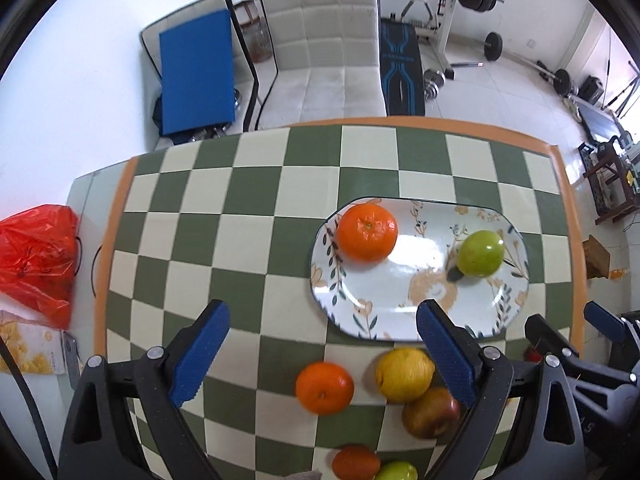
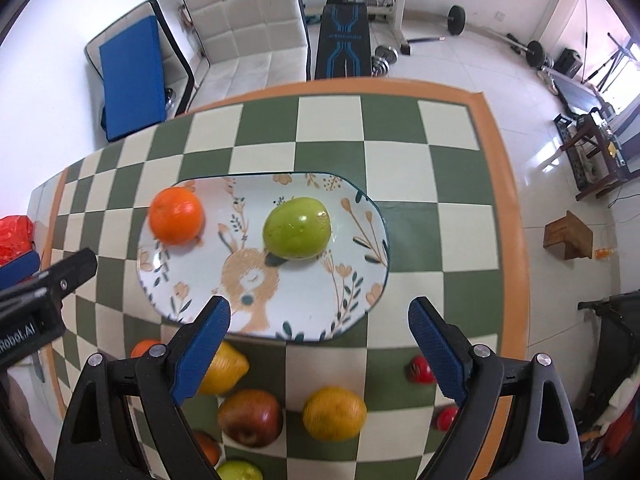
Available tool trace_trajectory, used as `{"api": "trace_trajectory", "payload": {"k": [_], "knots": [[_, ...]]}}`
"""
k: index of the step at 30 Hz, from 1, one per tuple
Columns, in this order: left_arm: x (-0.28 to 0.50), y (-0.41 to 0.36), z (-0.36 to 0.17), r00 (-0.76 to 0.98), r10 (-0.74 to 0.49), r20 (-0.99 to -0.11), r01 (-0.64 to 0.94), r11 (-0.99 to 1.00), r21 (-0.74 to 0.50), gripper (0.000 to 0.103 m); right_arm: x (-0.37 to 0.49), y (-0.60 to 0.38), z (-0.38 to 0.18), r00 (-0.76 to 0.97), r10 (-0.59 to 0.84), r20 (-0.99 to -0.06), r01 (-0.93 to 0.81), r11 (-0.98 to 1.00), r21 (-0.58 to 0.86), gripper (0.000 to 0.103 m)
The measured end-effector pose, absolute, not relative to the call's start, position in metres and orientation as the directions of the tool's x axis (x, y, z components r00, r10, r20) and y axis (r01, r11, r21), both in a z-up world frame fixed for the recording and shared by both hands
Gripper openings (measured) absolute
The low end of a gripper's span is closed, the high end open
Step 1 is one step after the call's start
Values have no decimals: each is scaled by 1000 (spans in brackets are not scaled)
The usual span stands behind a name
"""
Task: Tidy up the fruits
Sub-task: 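Place the orange and green apple on the floral plate, open both tools, then grasp a dark orange with the left tool while the right tool grasps the red apple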
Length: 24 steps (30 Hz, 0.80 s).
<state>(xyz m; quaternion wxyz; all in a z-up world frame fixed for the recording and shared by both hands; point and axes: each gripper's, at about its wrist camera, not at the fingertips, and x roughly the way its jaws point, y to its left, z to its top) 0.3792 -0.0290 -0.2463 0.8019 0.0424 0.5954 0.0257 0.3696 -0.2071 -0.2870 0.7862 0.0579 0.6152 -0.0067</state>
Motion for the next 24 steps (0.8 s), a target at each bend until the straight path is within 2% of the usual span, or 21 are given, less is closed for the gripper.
{"api": "trace_trajectory", "payload": {"k": [16,24], "knots": [[294,-26,-162,437,30,-899,45,997,55,95,281,-200,-173,424,37,-905,93,992,84,93],[278,-26,-155,444,21,-896,44,998,45,95,254,-201,-150,453,63,-889,110,986,126,93]]}}
